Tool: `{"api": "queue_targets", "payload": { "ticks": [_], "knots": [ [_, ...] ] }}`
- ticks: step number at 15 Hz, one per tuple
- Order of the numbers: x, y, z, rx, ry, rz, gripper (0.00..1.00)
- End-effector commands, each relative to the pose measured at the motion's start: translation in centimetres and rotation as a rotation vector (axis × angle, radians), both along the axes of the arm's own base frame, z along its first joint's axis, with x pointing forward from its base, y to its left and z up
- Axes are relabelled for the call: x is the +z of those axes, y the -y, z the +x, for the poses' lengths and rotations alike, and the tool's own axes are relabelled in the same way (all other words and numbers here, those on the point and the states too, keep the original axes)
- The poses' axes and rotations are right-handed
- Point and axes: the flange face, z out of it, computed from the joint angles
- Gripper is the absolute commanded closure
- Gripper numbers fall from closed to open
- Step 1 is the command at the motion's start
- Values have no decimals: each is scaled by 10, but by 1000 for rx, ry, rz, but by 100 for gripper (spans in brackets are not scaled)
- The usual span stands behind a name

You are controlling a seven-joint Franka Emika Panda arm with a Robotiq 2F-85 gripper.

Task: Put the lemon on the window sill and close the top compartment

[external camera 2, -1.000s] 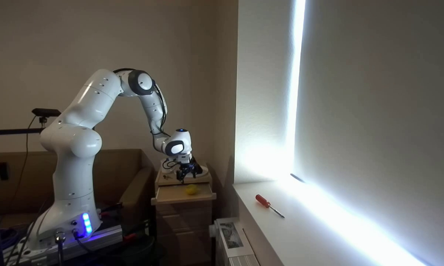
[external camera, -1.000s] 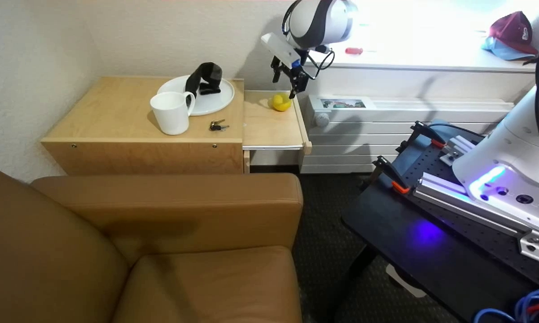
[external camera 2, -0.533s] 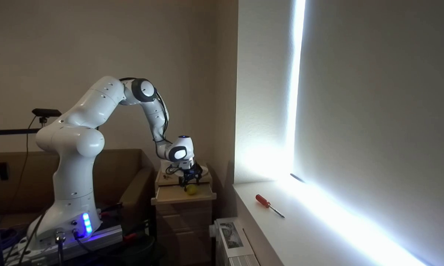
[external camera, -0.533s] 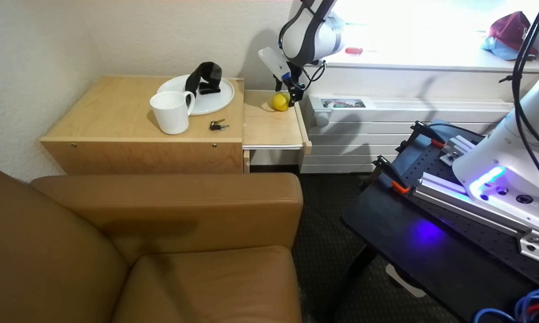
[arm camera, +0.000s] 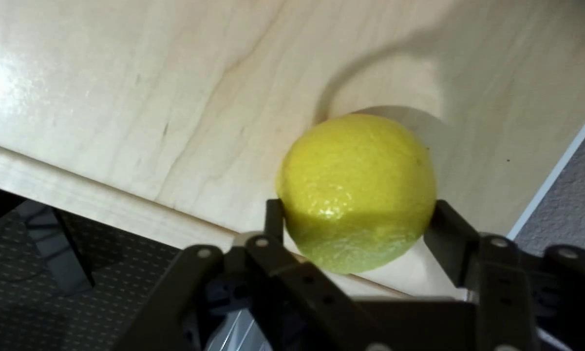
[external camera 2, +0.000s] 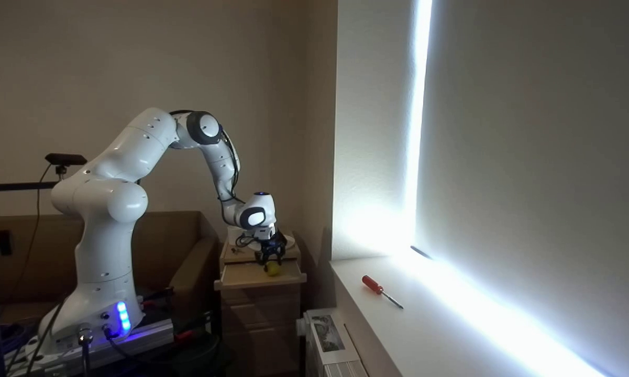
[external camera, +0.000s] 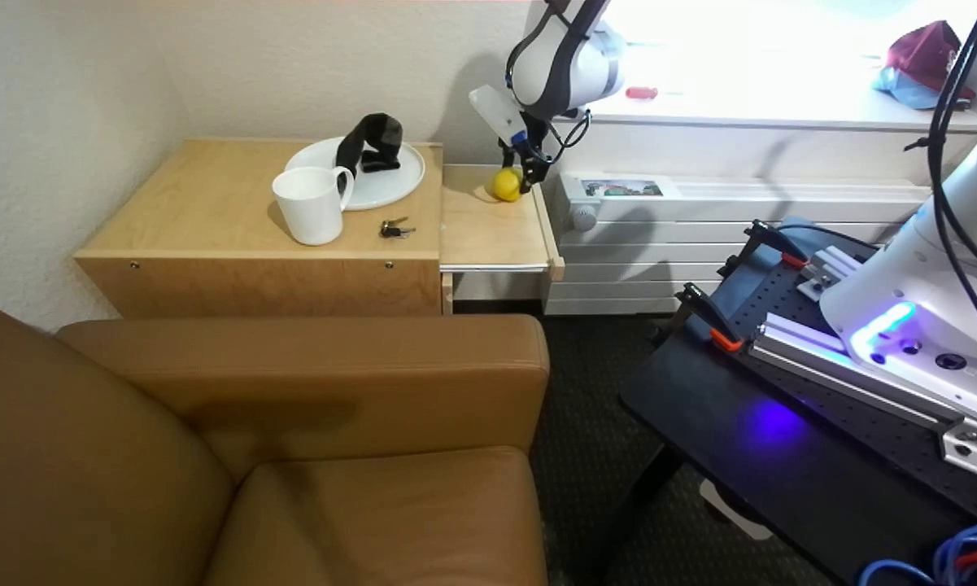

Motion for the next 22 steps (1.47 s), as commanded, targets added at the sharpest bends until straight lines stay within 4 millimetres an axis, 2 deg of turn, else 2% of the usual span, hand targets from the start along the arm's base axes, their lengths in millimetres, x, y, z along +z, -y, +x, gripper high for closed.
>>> {"api": "queue_targets", "payload": {
  "ticks": [1,3,5,8,11,13,16,19,22],
  "knots": [
    [-3,2,2,-5,-2,23,54],
    [2,2,2,-8,-9,36,55],
    [17,6,1,16,-9,40,55],
    [53,35,1,9,20,1,55],
    [91,79,-6,-14,22,-37,55],
    [114,115,-14,-27,-11,-51,55],
    [135,185,-34,-110,-88,-42,55],
    [144,267,-55,-262,-138,-16,55],
    [148,341,-68,-465,-98,7,55]
  ]
}}
